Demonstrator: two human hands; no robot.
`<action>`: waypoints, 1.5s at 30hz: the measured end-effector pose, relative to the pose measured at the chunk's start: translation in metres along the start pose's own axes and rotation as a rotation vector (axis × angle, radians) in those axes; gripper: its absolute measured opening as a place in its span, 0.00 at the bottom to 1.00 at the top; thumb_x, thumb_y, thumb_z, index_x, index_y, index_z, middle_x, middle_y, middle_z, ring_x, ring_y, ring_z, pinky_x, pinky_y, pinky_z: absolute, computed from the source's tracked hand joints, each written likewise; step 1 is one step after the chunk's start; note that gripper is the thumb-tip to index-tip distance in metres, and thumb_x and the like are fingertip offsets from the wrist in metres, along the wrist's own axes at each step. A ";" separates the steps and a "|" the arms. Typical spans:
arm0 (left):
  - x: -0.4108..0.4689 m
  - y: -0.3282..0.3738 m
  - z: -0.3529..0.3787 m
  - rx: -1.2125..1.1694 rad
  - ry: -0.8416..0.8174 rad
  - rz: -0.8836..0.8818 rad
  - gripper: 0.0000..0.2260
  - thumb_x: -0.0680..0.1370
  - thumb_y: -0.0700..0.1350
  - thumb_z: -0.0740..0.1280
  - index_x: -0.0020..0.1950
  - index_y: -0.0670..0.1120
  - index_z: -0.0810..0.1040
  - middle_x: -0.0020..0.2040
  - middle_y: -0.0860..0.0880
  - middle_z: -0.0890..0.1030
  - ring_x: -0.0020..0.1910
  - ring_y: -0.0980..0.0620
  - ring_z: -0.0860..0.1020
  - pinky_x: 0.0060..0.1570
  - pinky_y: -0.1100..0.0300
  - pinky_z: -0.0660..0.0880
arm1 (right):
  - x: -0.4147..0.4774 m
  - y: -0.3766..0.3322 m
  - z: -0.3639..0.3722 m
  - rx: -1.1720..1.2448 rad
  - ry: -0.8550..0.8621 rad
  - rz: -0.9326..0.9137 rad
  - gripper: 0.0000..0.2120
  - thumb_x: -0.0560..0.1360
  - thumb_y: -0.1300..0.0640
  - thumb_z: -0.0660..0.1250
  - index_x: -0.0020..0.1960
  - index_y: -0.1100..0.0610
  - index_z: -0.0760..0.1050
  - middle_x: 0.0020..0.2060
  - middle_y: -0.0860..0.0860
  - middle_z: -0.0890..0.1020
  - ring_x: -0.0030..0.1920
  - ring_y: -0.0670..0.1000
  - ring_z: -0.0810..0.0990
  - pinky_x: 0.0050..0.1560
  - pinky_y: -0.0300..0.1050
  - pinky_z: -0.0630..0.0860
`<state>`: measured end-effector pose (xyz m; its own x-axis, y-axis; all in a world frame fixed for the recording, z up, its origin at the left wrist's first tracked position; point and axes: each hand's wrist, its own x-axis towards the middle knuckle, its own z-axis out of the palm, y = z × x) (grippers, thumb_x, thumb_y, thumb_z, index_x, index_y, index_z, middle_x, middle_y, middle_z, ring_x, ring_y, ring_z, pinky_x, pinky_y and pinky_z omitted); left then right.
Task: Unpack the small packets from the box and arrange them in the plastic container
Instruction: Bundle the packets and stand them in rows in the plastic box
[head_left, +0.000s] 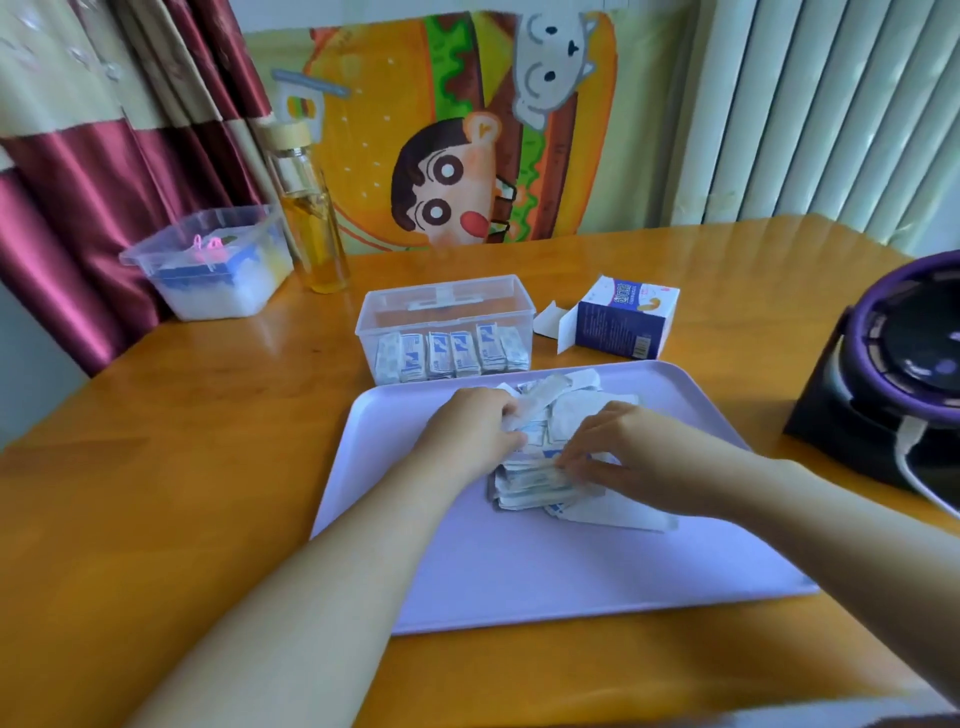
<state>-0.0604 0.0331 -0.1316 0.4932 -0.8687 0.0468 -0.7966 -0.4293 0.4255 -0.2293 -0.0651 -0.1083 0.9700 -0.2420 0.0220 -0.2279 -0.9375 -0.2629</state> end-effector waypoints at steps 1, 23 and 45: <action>0.001 0.002 0.000 0.015 0.017 -0.005 0.10 0.73 0.50 0.69 0.48 0.46 0.79 0.45 0.49 0.81 0.47 0.48 0.77 0.47 0.52 0.76 | 0.002 -0.001 -0.002 0.005 0.018 0.011 0.10 0.77 0.49 0.63 0.55 0.46 0.80 0.53 0.43 0.81 0.54 0.47 0.75 0.56 0.46 0.73; -0.020 -0.015 -0.026 -0.745 -0.006 -0.183 0.09 0.83 0.41 0.55 0.55 0.46 0.75 0.45 0.47 0.82 0.39 0.54 0.82 0.39 0.63 0.77 | 0.009 -0.007 -0.011 -0.030 0.098 0.108 0.07 0.76 0.47 0.64 0.48 0.45 0.81 0.34 0.35 0.73 0.41 0.41 0.74 0.36 0.32 0.67; -0.073 0.004 -0.008 -1.529 0.406 -0.400 0.08 0.79 0.39 0.62 0.51 0.51 0.78 0.45 0.48 0.84 0.41 0.52 0.82 0.39 0.59 0.76 | 0.037 -0.097 0.018 1.299 0.904 0.366 0.07 0.76 0.58 0.66 0.40 0.56 0.70 0.35 0.50 0.77 0.32 0.42 0.80 0.34 0.32 0.73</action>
<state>-0.0966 0.0967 -0.1261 0.8229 -0.5440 -0.1641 0.3444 0.2477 0.9056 -0.1695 0.0218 -0.0997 0.4127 -0.8920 0.1846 0.2530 -0.0824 -0.9640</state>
